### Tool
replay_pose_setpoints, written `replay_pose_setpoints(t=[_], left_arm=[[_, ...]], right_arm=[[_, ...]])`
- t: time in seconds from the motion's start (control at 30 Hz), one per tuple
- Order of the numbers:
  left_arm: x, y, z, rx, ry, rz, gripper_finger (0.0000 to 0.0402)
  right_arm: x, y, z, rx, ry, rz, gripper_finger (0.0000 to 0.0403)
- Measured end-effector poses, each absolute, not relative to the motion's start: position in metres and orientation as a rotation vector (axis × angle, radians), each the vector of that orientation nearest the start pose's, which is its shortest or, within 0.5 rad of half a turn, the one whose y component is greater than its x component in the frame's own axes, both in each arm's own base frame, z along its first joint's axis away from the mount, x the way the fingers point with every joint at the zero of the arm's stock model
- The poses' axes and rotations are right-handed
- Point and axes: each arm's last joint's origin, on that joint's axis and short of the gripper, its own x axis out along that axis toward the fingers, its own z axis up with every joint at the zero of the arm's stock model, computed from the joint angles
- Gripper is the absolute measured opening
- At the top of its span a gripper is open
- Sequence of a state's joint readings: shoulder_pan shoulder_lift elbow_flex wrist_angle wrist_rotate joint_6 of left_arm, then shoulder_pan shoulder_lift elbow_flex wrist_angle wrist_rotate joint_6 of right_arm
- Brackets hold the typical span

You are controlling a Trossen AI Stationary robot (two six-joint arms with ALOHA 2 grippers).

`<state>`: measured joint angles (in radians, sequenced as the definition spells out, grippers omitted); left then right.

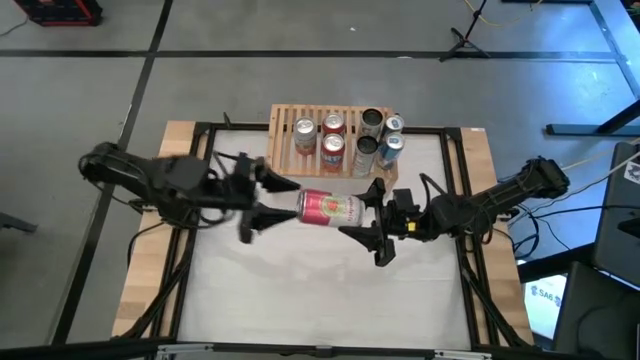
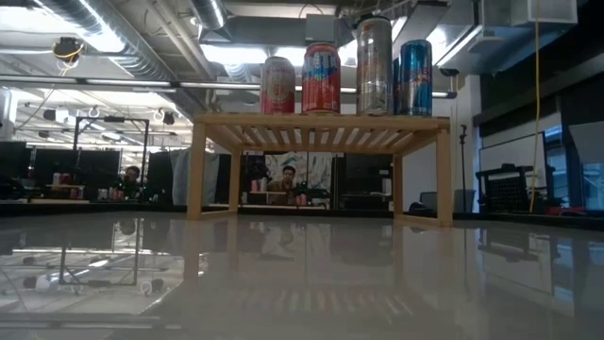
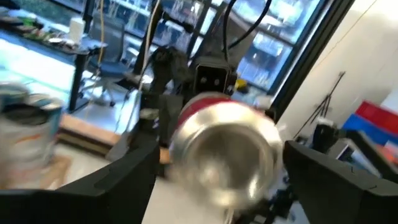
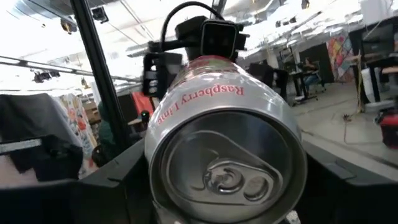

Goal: Place canned beverage on shelf
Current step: Put the pink soda can on the shelf aligned with the other pink soda can

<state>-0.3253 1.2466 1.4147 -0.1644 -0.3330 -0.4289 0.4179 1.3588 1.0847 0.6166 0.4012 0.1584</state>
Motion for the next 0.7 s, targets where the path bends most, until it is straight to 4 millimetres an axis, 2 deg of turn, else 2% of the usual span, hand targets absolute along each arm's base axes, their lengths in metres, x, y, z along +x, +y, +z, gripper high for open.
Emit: replay_pose_setpoints(t=[0.17, 0.3, 0.37, 0.47, 0.7], left_arm=[[0.213, -0.062, 0.454, -0.428, 0.125, 0.075, 0.0329], [0.182, -0.055, 0.450, -0.498, 0.225, 0.131, 0.0329], [0.173, -0.055, 0.445, -0.530, 0.285, 0.163, 0.0330], [0.169, -0.061, 0.436, -0.519, 0.360, 0.189, 0.0328], [0.178, -0.078, 0.427, -0.448, 0.412, 0.177, 0.0326]], right_arm=[[0.284, 0.115, 0.384, 0.307, -0.195, 0.051, 0.0272], [0.285, 0.115, 0.379, 0.319, 0.039, 0.027, 0.0273], [0.284, 0.115, 0.377, 0.312, 0.151, 0.021, 0.0273], [0.281, 0.114, 0.370, 0.315, 0.339, 0.005, 0.0274], [0.281, 0.118, 0.326, 0.321, 0.728, -0.028, 0.0275]])
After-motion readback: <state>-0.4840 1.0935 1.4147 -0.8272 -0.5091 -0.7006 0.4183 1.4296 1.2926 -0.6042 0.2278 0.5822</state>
